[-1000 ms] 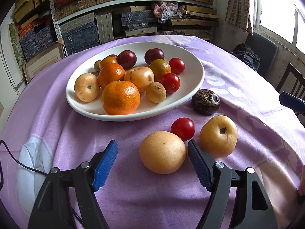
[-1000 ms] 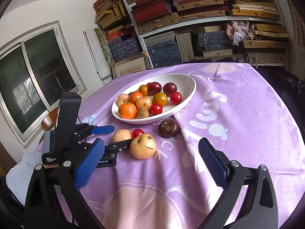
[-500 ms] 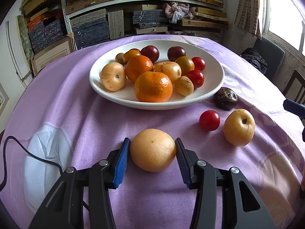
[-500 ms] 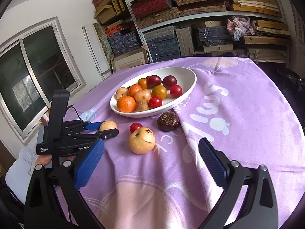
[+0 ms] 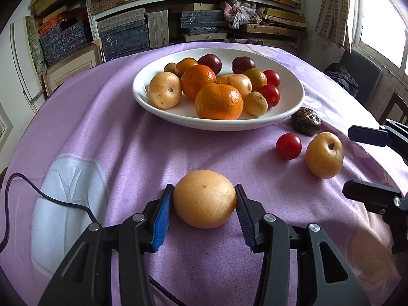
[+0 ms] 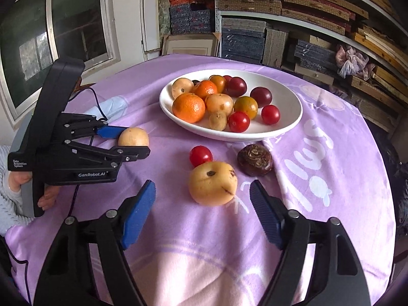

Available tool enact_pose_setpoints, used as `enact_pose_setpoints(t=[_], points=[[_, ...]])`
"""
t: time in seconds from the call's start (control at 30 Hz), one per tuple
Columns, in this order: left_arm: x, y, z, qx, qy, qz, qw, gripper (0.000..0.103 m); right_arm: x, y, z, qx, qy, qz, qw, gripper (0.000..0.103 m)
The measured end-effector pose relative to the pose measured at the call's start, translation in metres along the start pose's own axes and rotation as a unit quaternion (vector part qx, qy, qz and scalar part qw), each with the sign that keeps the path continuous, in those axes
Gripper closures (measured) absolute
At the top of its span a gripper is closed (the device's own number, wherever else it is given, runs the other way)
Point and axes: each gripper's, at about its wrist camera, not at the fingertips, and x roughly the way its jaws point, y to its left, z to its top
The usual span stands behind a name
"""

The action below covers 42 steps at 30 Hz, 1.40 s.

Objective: Organize fruits
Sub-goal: 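Grasp the large pale grapefruit with the left gripper while the right grasps the yellow spotted pear, then carry the grapefruit and pear onto the white plate and open both grippers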

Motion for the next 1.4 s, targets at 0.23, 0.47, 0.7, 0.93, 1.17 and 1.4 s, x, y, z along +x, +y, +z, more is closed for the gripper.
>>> enact_pose_setpoints(t=[0.23,0.47,0.7,0.93,1.17,1.4], points=[[0.001,0.002,0.002,-0.007,0.003,-0.005,1.0,0.054,0.016,-0.006,0.001,0.014,0.012,0.009,1.0,0.038],[0.001,0.002,0.002,-0.007,0.003,-0.005,1.0,0.054,0.024,-0.006,0.001,0.014,0.026,0.005,1.0,0.043],[0.001,0.003,0.002,-0.007,0.003,-0.004,1.0,0.054,0.033,-0.009,0.001,0.02,0.048,0.005,0.999,0.057],[0.001,0.003,0.002,-0.008,0.002,-0.005,1.0,0.055,0.033,-0.005,0.001,0.01,0.046,0.002,0.999,0.057],[-0.013,-0.001,0.001,-0.002,-0.034,0.015,0.9993,0.055,0.021,-0.015,0.0,0.034,0.019,0.014,0.999,0.057],[-0.034,-0.016,0.001,0.017,-0.083,0.037,0.9958,0.055,0.013,-0.021,-0.003,0.053,0.006,0.016,0.998,0.057]])
